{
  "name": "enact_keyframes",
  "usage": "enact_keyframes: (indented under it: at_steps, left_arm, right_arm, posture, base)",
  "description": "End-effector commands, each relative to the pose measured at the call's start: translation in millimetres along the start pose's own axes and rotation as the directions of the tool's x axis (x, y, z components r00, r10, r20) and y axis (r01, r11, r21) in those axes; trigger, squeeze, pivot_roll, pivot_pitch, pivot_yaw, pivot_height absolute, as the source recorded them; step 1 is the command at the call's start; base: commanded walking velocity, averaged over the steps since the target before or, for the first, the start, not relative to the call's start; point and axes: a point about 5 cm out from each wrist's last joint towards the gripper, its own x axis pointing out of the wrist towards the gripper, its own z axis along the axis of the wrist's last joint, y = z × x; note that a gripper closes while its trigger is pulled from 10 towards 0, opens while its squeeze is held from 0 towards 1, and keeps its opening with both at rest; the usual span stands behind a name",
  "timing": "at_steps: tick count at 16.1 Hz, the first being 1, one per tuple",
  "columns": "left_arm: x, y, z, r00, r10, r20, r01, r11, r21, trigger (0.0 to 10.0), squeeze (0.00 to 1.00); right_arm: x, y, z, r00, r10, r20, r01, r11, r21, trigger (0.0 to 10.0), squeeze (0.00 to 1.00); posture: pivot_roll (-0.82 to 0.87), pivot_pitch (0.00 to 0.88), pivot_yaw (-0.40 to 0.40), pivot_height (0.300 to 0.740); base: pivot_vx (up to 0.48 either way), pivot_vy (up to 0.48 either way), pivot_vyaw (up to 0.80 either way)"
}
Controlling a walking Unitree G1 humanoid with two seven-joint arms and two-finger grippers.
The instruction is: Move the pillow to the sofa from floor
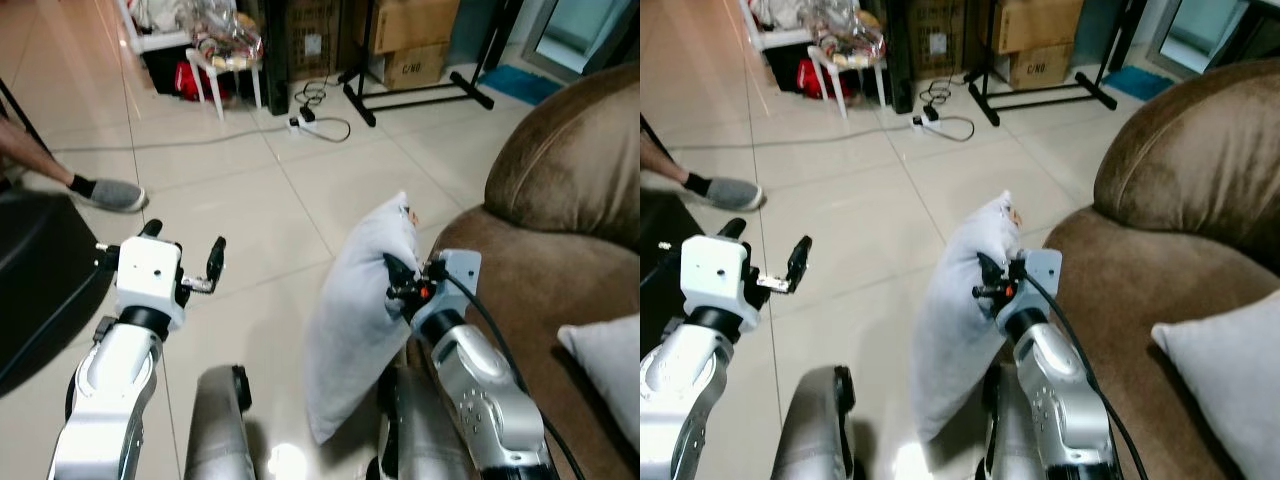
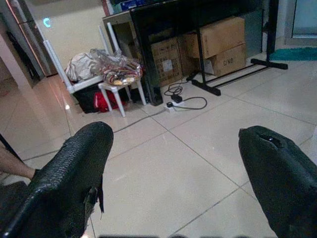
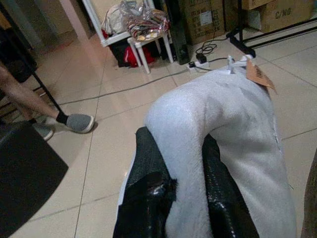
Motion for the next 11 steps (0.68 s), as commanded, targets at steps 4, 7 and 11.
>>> enact_keyframes:
  at_steps: [4,7,11]
  left_arm:
    - [5.9,-2.6,-0.2,1.000,-0.016,-0.009,0.016,1.000,-0.005,10.0,0.00]
    - [7.5,-2.1,-0.8,1.000,-0.007,-0.009,0.007,1.000,-0.006,10.0,0.00]
    - [6.9,-0.6,-4.2,1.000,-0.005,-0.028,0.005,1.000,0.014,10.0,0.00]
  right_arm:
    - [-0.9,-0.7,14.8,0.998,-0.017,0.058,0.017,1.000,0.008,10.0,0.00]
    - [-0.8,-2.5,15.5,0.998,-0.027,0.059,0.027,1.000,0.010,10.0,0.00]
    - [0.2,-2.9,15.7,0.997,-0.042,0.063,0.041,0.999,0.021,10.0,0.00]
  posture:
    - [-0.01,0.000,0.005,0.628]
    - [-0.01,0.000,0.005,0.663]
    - [0.00,0.000,0.011,0.703]
  base:
    - [0.000,0.000,0.00]
    - [0.000,0.000,0.00]
    - [0.000,0.000,0.00]
